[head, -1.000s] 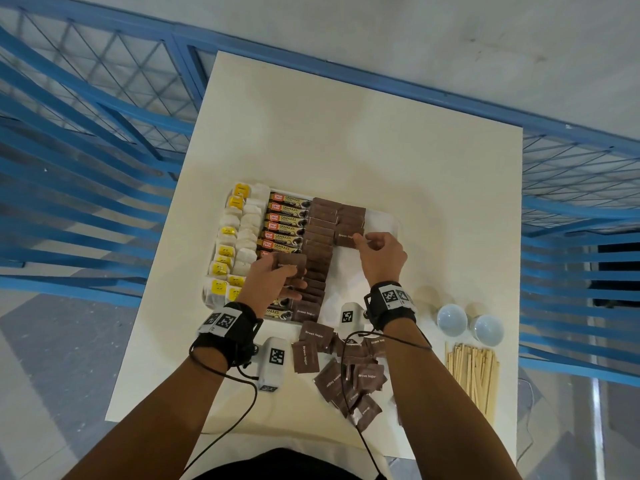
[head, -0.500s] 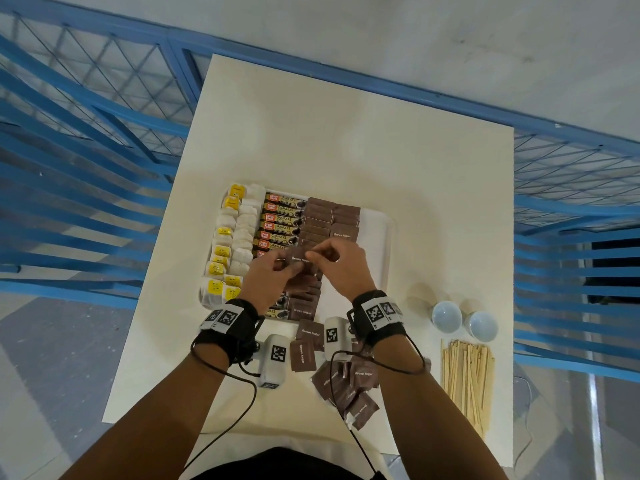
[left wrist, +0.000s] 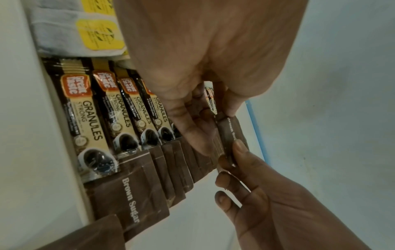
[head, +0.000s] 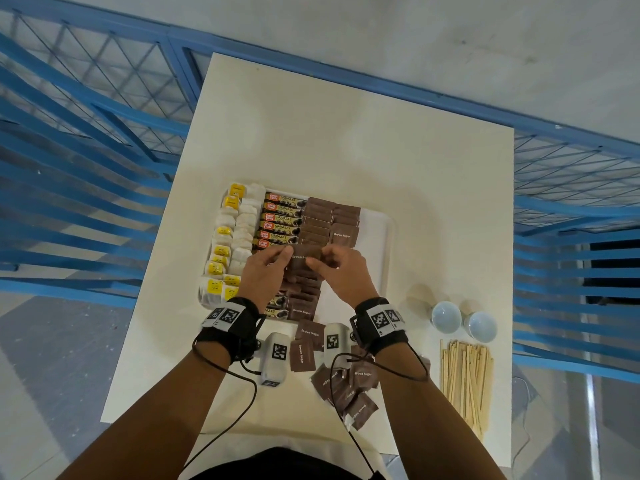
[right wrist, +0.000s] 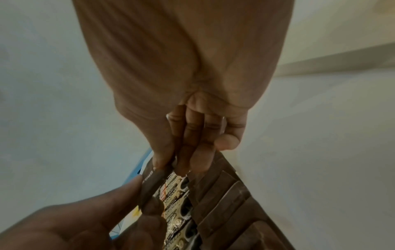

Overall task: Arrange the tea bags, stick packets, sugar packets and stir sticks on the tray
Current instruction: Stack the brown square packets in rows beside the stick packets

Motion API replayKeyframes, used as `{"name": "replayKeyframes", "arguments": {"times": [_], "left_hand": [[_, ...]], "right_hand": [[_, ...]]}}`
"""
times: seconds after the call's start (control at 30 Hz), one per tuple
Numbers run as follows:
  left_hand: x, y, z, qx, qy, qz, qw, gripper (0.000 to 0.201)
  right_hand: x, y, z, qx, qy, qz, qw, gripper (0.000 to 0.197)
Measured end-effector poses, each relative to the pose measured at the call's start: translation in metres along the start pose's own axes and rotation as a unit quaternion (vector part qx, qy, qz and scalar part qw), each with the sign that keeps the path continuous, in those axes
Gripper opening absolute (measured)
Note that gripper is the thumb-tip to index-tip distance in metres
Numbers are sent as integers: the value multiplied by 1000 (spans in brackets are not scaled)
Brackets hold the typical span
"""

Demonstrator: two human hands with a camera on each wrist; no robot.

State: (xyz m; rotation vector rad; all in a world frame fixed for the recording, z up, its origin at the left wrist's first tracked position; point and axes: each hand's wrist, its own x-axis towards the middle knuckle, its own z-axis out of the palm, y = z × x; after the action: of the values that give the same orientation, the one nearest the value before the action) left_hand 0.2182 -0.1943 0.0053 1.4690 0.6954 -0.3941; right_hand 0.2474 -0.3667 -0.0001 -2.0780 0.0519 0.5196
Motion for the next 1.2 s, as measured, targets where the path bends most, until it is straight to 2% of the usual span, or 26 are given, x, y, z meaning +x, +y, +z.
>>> {"name": "replayKeyframes", "arguments": {"times": [0.13, 0.23, 0.37, 0.43, 0.57, 0.9, 1.2], "left_hand": [[2, 0, 0, 29, -19, 0, 999, 22], [2, -2, -3, 19, -36, -17, 999, 21], [1, -6, -6, 4, -33, -35, 999, 16], [0, -7, -6, -5, -33, -41, 999, 16], [-1, -7, -5, -12, -32, -43, 998, 16], [-1, -8, -6, -6, -32, -40, 999, 17], [1, -9, -7, -2, -35, -41, 999, 14]], "right_hand": [[2, 6, -9, 27, 16, 22, 999, 12], [8, 17, -23, 37, 94, 49, 994, 4], [17, 34, -36, -15, 169, 92, 981, 10], [20, 38, -37, -49, 169, 100, 979, 16], [25, 40, -33, -80, 177, 99, 976, 17], [29, 40, -24, -46, 207, 134, 968, 24], [31, 44, -20, -72, 202, 155, 964, 29]]}}
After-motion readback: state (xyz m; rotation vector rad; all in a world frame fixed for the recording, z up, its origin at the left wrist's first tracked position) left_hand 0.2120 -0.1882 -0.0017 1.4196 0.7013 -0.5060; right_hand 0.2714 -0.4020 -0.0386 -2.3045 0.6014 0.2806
